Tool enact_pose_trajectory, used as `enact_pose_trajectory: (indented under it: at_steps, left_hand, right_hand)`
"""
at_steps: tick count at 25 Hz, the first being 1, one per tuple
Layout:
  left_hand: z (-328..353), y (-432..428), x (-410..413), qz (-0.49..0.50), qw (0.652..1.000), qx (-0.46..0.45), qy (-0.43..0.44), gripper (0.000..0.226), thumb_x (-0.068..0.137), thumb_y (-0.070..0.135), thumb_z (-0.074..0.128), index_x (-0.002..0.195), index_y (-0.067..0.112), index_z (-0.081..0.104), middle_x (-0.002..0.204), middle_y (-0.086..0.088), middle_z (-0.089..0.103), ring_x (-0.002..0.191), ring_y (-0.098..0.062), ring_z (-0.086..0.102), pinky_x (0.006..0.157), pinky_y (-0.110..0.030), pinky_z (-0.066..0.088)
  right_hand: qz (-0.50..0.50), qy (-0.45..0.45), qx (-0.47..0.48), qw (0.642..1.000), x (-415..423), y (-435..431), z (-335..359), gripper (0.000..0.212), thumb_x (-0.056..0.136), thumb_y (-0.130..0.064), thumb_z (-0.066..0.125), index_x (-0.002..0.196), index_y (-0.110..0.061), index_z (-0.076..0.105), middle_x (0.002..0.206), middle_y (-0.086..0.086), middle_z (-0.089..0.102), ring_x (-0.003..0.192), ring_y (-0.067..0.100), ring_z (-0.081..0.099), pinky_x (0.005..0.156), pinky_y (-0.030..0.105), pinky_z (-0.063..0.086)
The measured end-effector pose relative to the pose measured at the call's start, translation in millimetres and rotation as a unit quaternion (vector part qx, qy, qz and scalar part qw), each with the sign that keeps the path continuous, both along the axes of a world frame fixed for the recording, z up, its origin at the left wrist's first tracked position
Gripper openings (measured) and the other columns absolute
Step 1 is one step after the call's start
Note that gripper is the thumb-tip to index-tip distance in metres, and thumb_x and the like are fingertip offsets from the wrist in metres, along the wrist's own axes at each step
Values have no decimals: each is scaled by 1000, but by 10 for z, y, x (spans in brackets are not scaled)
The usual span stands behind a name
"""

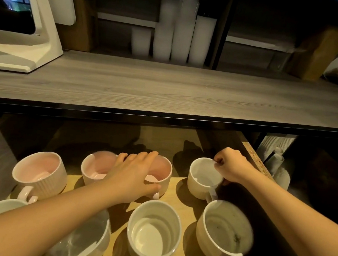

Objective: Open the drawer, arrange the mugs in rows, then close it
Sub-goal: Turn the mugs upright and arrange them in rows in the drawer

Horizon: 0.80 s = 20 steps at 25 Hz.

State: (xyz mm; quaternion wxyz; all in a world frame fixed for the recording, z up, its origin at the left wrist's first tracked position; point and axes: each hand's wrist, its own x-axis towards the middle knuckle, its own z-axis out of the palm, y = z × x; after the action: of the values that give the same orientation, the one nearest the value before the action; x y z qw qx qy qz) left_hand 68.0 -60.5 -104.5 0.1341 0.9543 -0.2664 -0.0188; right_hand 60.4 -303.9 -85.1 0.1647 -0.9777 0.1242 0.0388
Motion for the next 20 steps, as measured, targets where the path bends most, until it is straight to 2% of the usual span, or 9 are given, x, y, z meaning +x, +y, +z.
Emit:
enact_pose_trajectory:
  at_steps: [2,4,5,7,9,14,20]
  left_hand:
    - [-13,1,7,-7,1000,-3,-6,70,88,50,50,145,28,16,150,5,32,135,-17,33,112,-37,20]
    - [-26,2,16,-12,1000,-8,-12,68,89,49,50,145,28,16,150,4,32,135,-18,33,111,-36,23]
    - [-37,0,20,-14,1000,-11,-13,68,90,48,50,145,28,17,150,3,31,135,-18,33,111,-35,24]
    - [-65,-6,30,-15,1000,-22,-10,68,90,46,51,145,27,17,150,3,31,134,-18,33,109,-35,27]
    - [-88,-18,38,-15,999,-35,-4,67,90,43,52,145,27,17,149,2,31,133,-18,34,108,-34,28]
    - [-137,-33,60,-14,999,-42,-12,65,91,42,51,145,26,17,148,2,32,132,-18,34,108,-34,29]
    - [-154,-46,44,-9,999,-33,-34,62,91,43,49,143,26,20,146,2,35,131,-18,36,107,-34,31]
  right_hand:
    - [0,-7,-6,1000,8,3,-22,21,93,-11,51,108,-7,65,104,13,66,73,18,60,48,14,40]
    - [8,-5,-6,1000,10,25,5,26,93,-17,51,115,-8,62,110,14,66,83,20,62,57,16,46]
    - [24,7,-2,1000,11,44,27,34,93,-23,52,123,-9,56,117,14,63,94,22,62,67,20,49]
    - [66,56,6,996,-5,96,69,60,87,-38,59,139,-13,39,136,11,51,117,25,54,87,29,49]
    - [101,91,-26,990,-34,158,75,79,79,-44,66,144,-18,28,144,8,41,126,26,46,93,31,47]
    - [96,40,-50,993,3,158,-13,78,71,-41,74,137,-18,40,131,5,52,112,23,56,84,28,53]
    - [88,30,-51,994,-2,169,-48,75,72,-42,73,135,-17,42,128,6,54,108,23,58,82,28,54]
